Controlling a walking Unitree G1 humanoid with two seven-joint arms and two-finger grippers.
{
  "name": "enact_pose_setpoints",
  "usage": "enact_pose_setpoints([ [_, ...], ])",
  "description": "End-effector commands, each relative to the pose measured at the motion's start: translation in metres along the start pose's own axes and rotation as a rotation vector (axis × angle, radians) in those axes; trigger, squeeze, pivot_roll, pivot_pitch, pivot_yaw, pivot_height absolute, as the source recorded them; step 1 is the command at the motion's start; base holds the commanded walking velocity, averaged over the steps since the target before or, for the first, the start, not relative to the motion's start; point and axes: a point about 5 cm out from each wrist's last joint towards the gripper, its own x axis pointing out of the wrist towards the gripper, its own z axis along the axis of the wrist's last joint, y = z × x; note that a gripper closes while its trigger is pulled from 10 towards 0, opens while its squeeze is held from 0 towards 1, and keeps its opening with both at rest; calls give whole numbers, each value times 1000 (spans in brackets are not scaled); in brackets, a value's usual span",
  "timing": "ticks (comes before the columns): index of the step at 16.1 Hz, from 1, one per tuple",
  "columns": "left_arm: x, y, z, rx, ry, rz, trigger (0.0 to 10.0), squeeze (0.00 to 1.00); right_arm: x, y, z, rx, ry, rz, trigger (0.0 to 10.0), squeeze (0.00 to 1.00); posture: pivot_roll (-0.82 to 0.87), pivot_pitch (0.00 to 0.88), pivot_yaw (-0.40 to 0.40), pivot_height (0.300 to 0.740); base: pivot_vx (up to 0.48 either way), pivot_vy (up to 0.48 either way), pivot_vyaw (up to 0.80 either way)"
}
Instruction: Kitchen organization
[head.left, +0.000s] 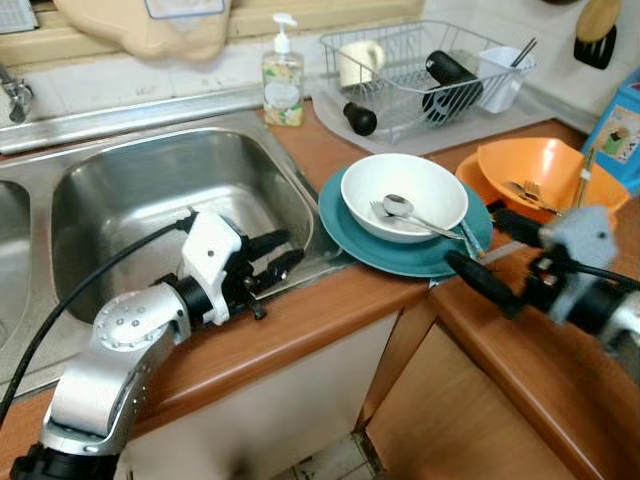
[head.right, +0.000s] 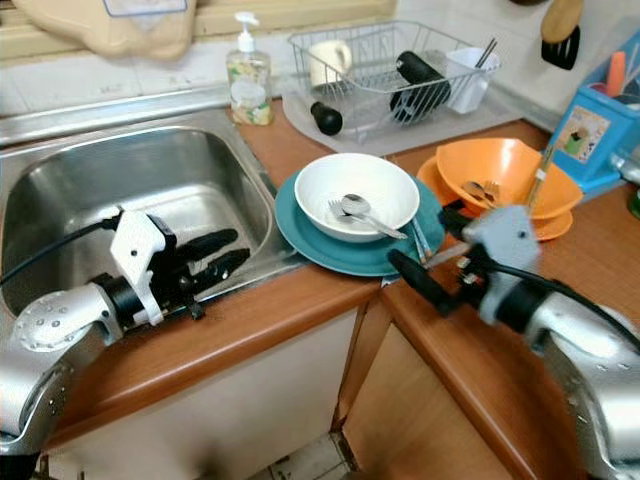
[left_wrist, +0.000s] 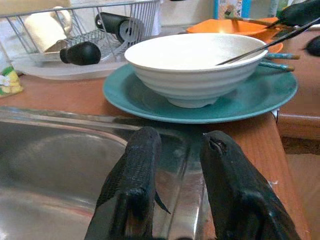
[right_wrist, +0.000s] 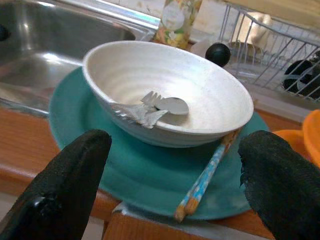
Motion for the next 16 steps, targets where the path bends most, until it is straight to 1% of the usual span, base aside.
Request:
enact_pose_setpoints([
  [1, 0, -3, 2, 10, -3, -5, 10000, 0, 5, -2, 0, -26, 11, -22, 10000, 0, -201, 0, -19, 740, 0, 0, 0],
  [4, 1, -7, 2, 4, -8, -10, 10000, 0, 19, -5, 6, -15, -15, -50, 10000, 0, -194, 0, -26, 740, 0, 0, 0],
  [5, 2, -8, 2, 1, -11, -12, 10000, 0, 24, -7, 10, -29, -31, -74, 10000, 0, -191, 0, -30, 740, 0, 0, 0],
  [7, 3, -10, 2, 3, -11, -16, 10000, 0, 32, -8, 24, -39, -102, -96, 10000, 0, -189, 0, -28, 740, 0, 0, 0],
  [9, 3, -11, 3, 4, -14, -22, 10000, 0, 38, 1, 41, -29, -177, -60, 10000, 0, -191, 0, -24, 740, 0, 0, 0],
  [11, 5, -10, 4, 13, -21, -20, 10000, 0, 42, 19, 62, 11, -293, 43, 10000, 0, -197, 0, -19, 740, 0, 0, 0],
  [12, 7, -9, 5, 16, -28, -18, 10000, 0, 41, 26, 74, 46, -363, 89, 10000, 0, -197, 0, -19, 740, 0, 0, 0],
  [13, 9, -9, 6, 16, -33, -19, 10000, 0, 38, 26, 82, 68, -403, 103, 10000, 0, -201, 0, -16, 740, 0, 0, 0],
  [14, 10, -11, 6, 15, -35, -25, 10000, 0, 32, 17, 83, 77, -408, 86, 10000, 0, -201, 0, -16, 740, 0, 0, 0],
  [16, 10, -12, 5, 14, -34, -31, 10000, 0, 24, 0, 80, 115, -403, 8, 10000, 0, -206, 0, -15, 740, 0, 0, 0],
])
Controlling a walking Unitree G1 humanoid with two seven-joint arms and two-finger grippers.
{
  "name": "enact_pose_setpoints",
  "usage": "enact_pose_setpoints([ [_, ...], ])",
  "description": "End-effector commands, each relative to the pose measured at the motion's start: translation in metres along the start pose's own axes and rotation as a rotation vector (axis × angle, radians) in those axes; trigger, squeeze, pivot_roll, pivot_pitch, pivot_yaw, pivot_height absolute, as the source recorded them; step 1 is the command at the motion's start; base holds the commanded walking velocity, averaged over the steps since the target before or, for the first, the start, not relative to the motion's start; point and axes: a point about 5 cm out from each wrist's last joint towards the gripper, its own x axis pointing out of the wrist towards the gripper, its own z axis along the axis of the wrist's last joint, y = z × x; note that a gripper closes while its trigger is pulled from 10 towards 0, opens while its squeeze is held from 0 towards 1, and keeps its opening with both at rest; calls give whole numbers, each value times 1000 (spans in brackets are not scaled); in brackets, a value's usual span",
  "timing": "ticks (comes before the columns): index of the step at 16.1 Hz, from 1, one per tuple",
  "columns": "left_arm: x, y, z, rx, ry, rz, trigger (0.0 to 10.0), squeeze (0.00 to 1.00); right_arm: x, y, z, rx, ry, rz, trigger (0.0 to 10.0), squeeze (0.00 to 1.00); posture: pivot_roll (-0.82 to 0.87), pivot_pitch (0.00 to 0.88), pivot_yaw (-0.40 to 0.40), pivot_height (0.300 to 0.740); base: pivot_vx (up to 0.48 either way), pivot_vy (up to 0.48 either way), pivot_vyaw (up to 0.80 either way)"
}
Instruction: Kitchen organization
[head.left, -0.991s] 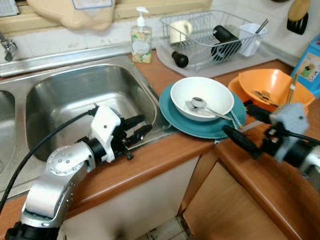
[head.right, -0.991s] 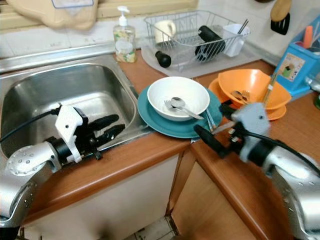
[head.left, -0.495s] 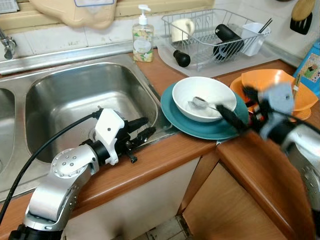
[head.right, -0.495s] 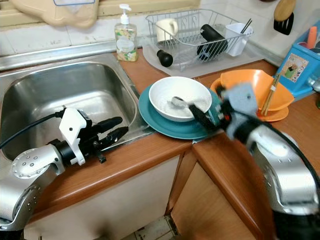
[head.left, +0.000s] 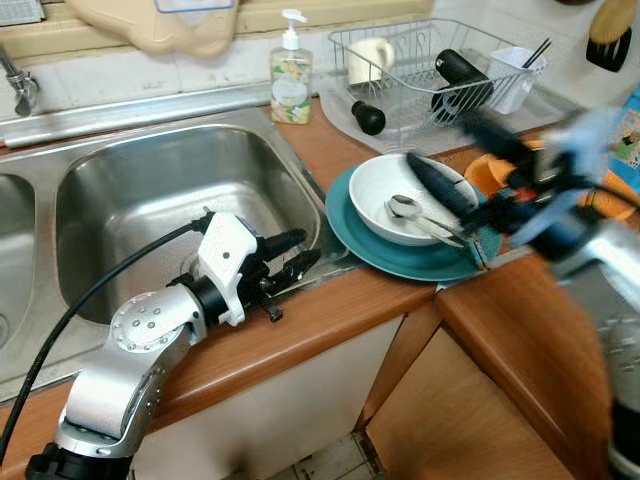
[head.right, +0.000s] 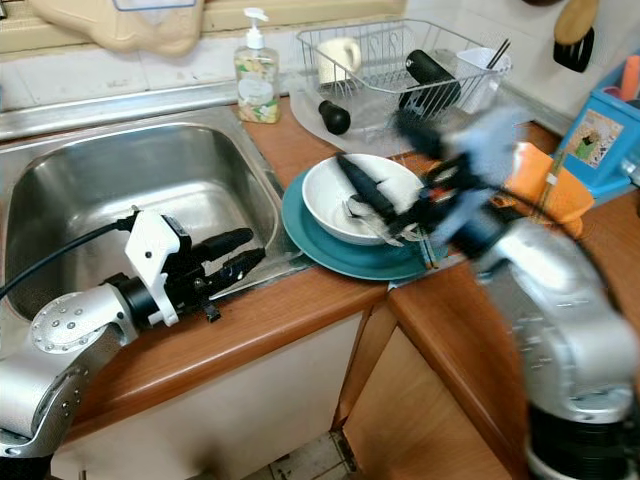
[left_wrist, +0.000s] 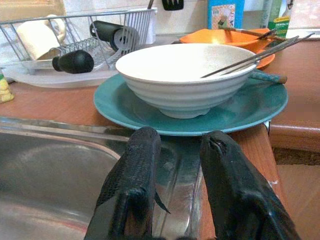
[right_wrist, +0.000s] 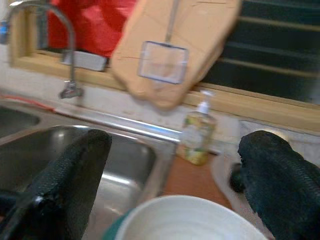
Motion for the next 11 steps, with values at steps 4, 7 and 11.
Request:
enact_pose_setpoints([
  [4, 1, -5, -1, -1, 4, -26, 10000, 0, -34, -37, -21, 85, 128, -222, 10000, 0, -210, 0, -14, 740, 0, 0, 0],
  [7, 3, -8, -2, -10, 6, -45, 10000, 0, -40, -29, -36, 135, 175, -198, 10000, 0, -212, 0, -9, 740, 0, 0, 0],
  [11, 5, -12, -2, -16, 11, -74, 10000, 0, -43, -20, -52, 196, 211, -184, 6588, 0, -210, 0, -4, 740, 0, 0, 0],
])
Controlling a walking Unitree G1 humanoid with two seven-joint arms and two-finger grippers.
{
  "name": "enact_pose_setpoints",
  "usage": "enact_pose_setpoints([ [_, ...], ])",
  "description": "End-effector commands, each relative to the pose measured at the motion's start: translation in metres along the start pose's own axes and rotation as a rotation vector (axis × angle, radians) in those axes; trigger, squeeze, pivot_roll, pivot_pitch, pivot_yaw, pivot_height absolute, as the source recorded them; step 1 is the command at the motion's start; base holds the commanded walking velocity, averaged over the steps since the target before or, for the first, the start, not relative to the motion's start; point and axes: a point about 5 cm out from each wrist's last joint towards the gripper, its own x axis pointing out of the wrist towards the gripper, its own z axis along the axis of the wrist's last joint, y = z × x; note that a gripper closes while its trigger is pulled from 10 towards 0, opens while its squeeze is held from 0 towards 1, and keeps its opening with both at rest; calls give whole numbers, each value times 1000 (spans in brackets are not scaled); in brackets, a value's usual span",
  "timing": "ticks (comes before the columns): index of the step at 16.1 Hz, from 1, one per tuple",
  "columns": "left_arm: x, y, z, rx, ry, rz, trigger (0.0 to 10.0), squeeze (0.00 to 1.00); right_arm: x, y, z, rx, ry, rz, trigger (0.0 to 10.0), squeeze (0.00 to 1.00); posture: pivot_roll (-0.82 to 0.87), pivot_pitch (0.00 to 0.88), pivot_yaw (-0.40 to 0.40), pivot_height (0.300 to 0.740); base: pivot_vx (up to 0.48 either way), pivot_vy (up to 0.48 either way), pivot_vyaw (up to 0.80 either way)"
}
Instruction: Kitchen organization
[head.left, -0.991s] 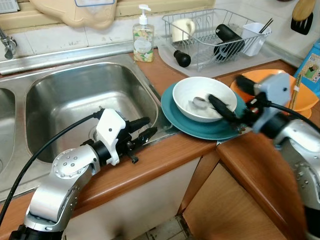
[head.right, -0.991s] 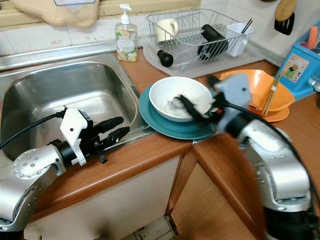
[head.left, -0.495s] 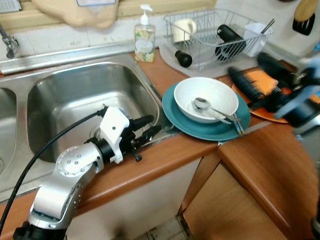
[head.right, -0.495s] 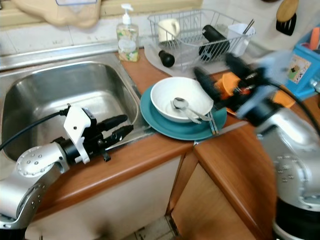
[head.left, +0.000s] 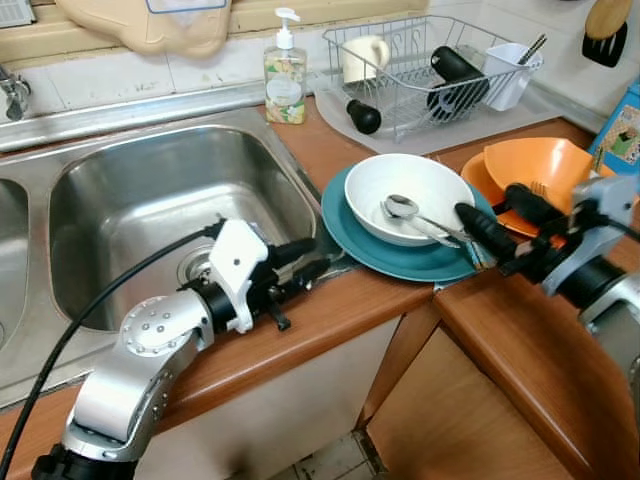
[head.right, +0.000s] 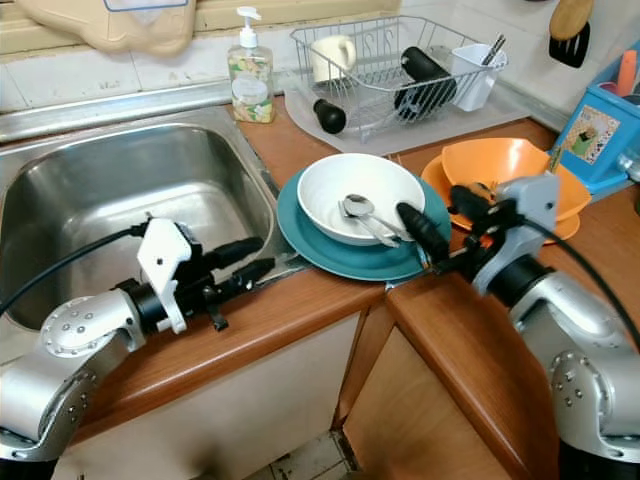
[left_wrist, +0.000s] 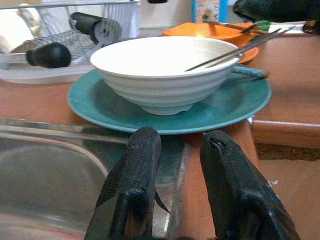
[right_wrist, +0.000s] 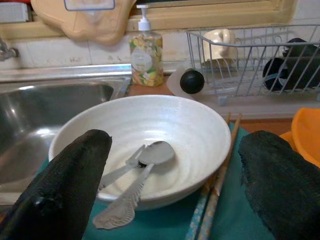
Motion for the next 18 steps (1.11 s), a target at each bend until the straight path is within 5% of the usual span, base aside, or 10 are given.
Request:
enact_pose_setpoints([
  [1, 1, -3, 2, 2, -2, -17, 10000, 0, 1, 2, 0, 15, -4, 14, 4471, 0, -210, 0, -2, 740, 0, 0, 0],
  [3, 1, -2, 2, 4, -1, -22, 10000, 0, 2, 4, -6, 17, 21, 16, 3882, 0, -209, 0, -1, 740, 0, 0, 0],
  [7, 3, -2, 3, 7, 0, -26, 10000, 0, 8, 4, -15, 26, 46, 4, 0, 0, -205, 0, 3, 740, 0, 0, 0],
  [18, 5, 0, 5, 13, -2, -27, 10000, 0, 20, 12, -27, 22, 85, 44, 0, 0, -200, 0, 0, 740, 0, 0, 0],
])
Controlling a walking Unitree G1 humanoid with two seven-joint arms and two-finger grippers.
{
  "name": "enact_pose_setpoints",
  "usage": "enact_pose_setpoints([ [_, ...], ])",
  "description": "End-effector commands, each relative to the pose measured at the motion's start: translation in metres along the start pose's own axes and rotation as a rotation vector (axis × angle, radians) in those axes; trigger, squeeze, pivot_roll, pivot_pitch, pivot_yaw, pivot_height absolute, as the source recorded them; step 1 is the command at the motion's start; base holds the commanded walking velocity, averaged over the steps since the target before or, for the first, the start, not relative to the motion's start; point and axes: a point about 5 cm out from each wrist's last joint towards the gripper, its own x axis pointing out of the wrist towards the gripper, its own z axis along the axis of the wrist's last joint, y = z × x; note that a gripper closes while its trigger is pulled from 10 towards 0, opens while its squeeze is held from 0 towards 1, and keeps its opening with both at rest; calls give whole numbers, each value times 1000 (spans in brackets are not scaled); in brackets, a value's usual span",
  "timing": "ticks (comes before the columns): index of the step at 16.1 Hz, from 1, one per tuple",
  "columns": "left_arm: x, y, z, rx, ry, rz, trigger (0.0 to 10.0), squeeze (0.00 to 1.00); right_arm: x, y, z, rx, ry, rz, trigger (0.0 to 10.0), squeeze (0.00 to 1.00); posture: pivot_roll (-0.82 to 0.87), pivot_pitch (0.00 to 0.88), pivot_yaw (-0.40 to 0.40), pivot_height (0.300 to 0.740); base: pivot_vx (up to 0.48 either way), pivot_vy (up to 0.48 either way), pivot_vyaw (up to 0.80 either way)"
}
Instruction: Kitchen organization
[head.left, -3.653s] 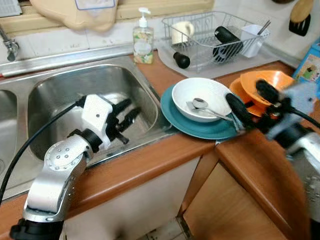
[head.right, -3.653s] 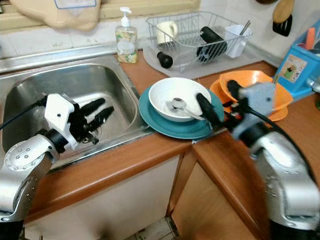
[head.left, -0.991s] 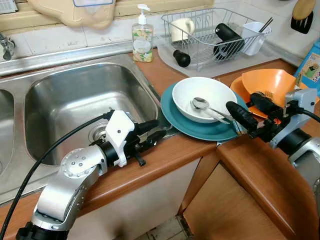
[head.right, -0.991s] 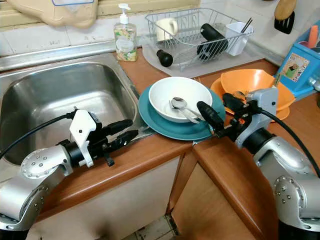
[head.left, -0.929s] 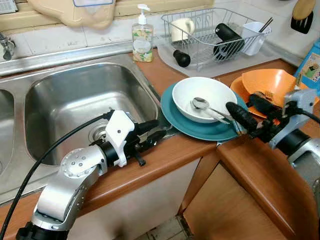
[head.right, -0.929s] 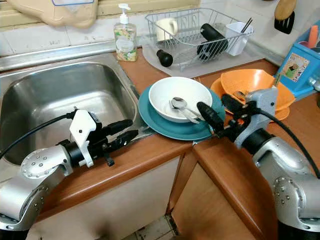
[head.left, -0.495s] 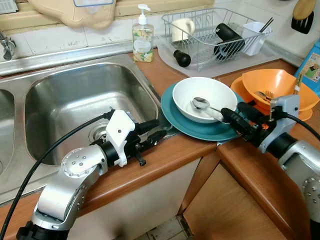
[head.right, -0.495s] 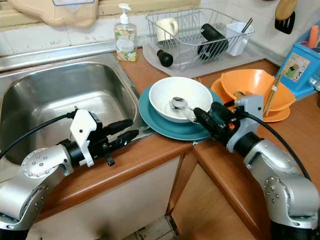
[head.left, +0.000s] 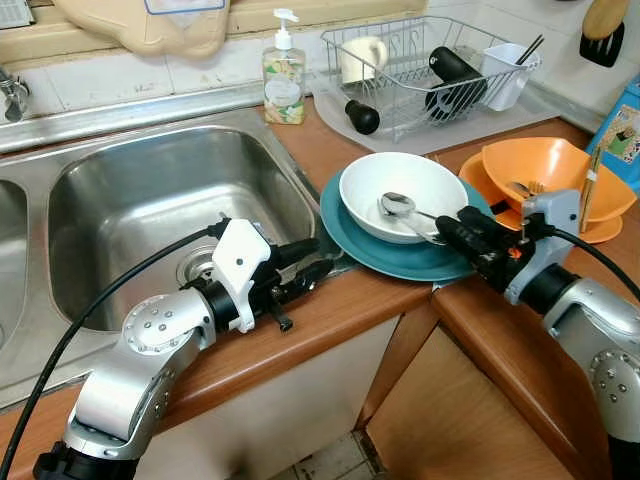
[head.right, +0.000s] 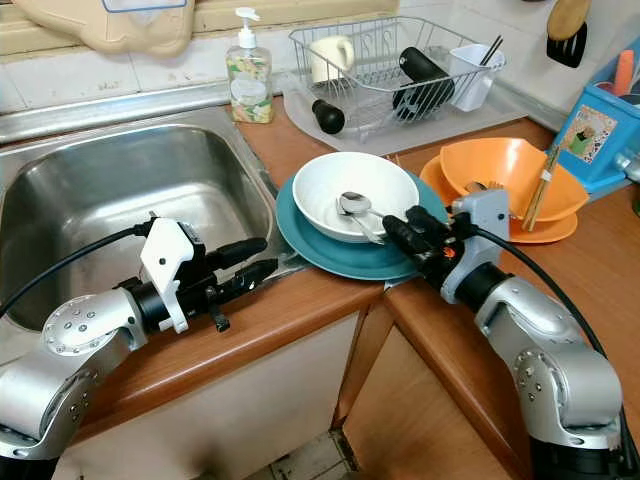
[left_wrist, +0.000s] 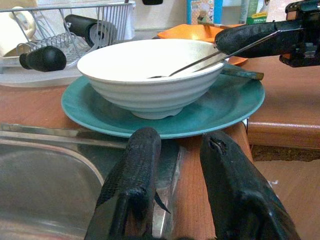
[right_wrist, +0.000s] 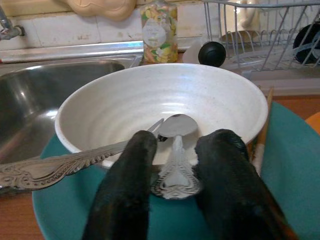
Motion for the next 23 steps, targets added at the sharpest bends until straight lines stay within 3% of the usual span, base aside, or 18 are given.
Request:
enact_pose_setpoints([
  [1, 4, 0, 3, 8, 0, -17, 10000, 0, 3, 0, -2, 6, 8, 8, 0, 0, -200, 0, 0, 740, 0, 0, 0],
  [11, 3, -3, 2, 1, 4, -18, 10000, 0, 1, -2, 1, -22, 8, 7, 0, 0, -204, 0, -5, 740, 0, 0, 0],
  [13, 5, -3, 2, 1, 2, -21, 10000, 0, -3, -6, 11, -112, 24, -10, 0, 0, -209, 0, -2, 740, 0, 0, 0],
  [17, 8, -3, 3, 13, 0, -27, 10000, 0, -4, -12, 28, -178, -3, -34, 0, 0, -208, 0, -3, 740, 0, 0, 0],
  [23, 11, -4, 6, 37, -10, -39, 10000, 0, -3, -10, 46, -146, -102, -22, 0, 0, -204, 0, -4, 740, 0, 0, 0],
])
